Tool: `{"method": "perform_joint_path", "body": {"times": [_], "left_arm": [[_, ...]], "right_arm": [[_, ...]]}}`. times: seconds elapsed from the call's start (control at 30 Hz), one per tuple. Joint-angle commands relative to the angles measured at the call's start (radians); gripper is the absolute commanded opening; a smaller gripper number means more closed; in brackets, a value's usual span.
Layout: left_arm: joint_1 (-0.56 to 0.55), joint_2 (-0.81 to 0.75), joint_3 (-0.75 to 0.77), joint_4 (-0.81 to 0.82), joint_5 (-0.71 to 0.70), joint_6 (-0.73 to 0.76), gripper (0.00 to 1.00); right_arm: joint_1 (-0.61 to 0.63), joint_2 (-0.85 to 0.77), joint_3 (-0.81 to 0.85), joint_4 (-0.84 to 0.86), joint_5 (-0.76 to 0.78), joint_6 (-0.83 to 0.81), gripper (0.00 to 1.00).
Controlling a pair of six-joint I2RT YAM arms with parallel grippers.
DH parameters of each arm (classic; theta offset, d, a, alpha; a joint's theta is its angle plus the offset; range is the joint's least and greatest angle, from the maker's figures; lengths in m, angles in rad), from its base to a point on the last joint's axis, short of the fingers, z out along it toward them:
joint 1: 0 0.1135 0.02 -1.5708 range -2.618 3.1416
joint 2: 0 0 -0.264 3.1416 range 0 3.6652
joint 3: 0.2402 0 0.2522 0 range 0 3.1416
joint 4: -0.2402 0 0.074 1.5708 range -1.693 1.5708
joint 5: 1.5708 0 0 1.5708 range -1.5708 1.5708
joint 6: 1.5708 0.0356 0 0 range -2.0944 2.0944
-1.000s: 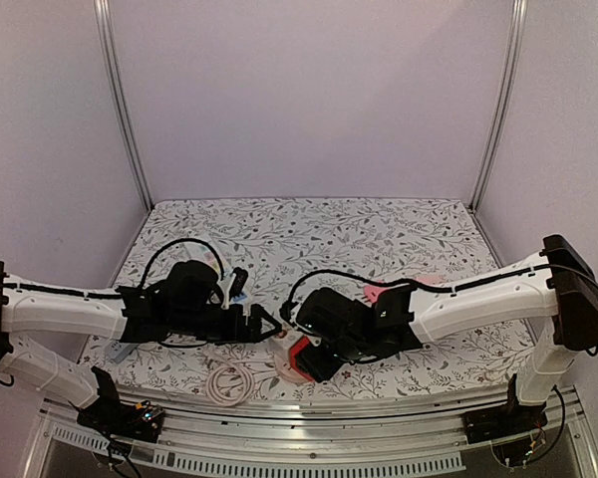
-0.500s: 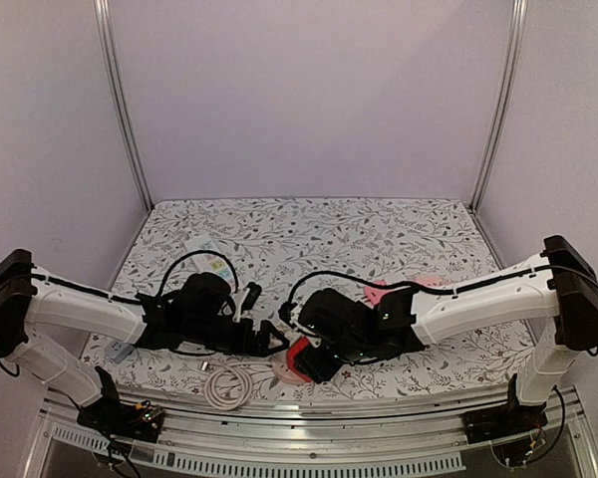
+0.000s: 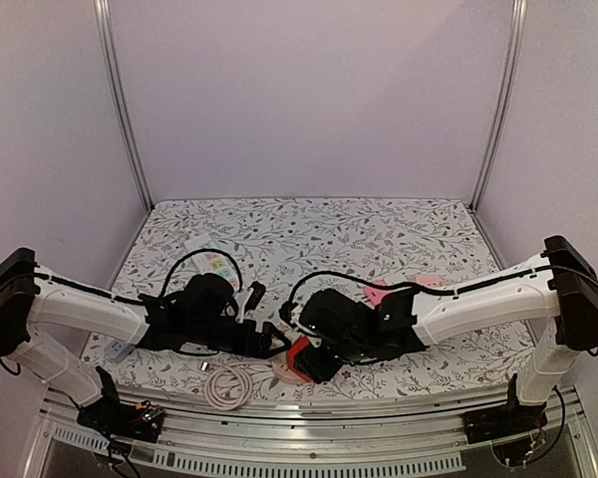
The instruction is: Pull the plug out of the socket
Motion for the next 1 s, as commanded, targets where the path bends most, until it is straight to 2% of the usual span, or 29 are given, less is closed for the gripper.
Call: {"method": "perform_joint_path", "body": {"times": [0.0, 0.13, 0.47, 0.97], "left_arm": [[-0.011, 0.036, 0.028, -0.048, -0.009, 0.081, 0.92], [-0.014, 0.052, 0.059, -0.078, -0.013, 0.129, 0.88], [-0.046, 0.106, 0.069, -0.098, -0.022, 0.17, 0.71], [-0.117, 0.186, 0.078, -0.111, -0.059, 0.174, 0.54]], "right_arm": [[0.003, -0.018, -0.009, 0.022, -0.038, 0.02, 0.37], [0.004, -0.017, -0.014, 0.023, -0.043, 0.026, 0.37], [-0.002, -0.017, -0.032, 0.034, -0.031, 0.05, 0.36], [-0.092, -0.075, -0.121, 0.154, -0.179, 0.145, 0.36]]}}
